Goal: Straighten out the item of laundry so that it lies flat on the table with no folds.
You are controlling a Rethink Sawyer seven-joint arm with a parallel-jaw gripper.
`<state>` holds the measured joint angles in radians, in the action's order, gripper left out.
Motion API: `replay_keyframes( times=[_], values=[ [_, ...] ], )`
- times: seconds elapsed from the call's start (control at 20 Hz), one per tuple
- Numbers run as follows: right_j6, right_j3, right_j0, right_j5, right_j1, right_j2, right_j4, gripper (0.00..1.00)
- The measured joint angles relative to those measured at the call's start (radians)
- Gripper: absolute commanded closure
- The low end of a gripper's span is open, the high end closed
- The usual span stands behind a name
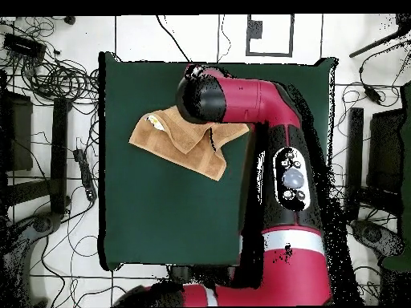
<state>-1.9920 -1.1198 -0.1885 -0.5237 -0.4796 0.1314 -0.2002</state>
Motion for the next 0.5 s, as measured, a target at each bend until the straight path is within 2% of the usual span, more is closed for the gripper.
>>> replay_keyframes(
  times=[0.2,0.5],
  values=[
    [0.061,-0.010,-0.023,-0.032,-0.007,0.043,-0.042,0.00],
    [0.076,-0.029,-0.014,-0.040,-0.032,0.057,-0.067,0.00]
  ],
)
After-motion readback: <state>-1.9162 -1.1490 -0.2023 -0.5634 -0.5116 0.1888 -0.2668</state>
